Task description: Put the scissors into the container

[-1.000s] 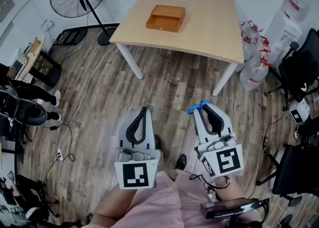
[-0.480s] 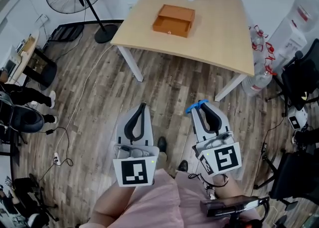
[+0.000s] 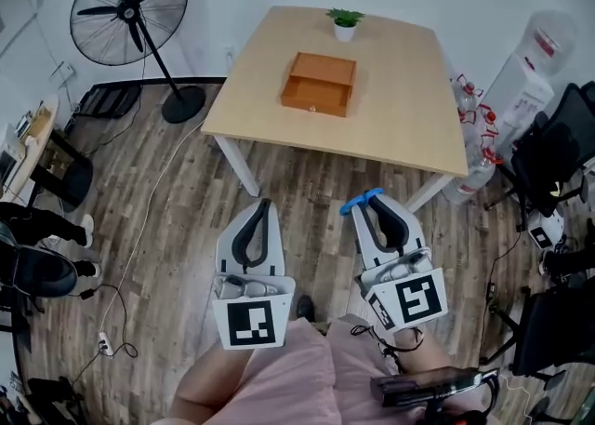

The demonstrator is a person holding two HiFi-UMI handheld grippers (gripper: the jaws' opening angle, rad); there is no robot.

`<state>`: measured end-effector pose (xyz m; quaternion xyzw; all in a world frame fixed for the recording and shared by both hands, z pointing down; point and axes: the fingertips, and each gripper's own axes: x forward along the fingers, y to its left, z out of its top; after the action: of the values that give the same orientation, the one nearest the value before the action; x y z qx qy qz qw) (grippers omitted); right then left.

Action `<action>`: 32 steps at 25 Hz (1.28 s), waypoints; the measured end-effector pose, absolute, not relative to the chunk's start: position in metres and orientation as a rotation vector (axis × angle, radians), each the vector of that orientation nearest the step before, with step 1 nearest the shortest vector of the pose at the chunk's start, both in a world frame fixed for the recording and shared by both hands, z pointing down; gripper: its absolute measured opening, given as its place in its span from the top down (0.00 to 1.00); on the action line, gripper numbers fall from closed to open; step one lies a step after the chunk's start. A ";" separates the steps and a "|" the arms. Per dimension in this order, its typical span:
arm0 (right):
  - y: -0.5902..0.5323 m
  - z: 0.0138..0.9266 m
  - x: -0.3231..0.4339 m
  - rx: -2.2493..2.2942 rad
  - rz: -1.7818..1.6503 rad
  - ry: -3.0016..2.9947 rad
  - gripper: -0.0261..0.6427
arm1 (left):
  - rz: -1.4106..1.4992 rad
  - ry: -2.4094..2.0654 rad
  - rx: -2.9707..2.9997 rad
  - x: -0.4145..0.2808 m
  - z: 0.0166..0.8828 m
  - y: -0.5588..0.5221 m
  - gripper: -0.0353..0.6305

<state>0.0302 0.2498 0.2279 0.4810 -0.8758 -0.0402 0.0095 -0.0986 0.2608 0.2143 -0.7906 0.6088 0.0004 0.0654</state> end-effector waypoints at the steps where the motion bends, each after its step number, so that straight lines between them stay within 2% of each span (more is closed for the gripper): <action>1: 0.247 0.227 0.028 1.508 -0.128 -2.728 0.85 | 0.005 1.831 -2.395 -0.101 0.215 0.257 0.94; 19: 0.193 0.251 0.032 1.562 -0.065 -2.634 0.85 | -0.030 1.796 -2.531 -0.093 0.252 0.195 0.94; 32: 0.074 0.269 0.071 1.578 0.024 -2.673 0.85 | -0.184 1.816 -2.500 -0.063 0.265 0.086 0.94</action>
<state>0.0714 0.0745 0.2688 0.5083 -0.8609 0.0078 0.0188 -0.0629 0.0860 0.2653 -0.8075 0.5865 -0.0595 0.0230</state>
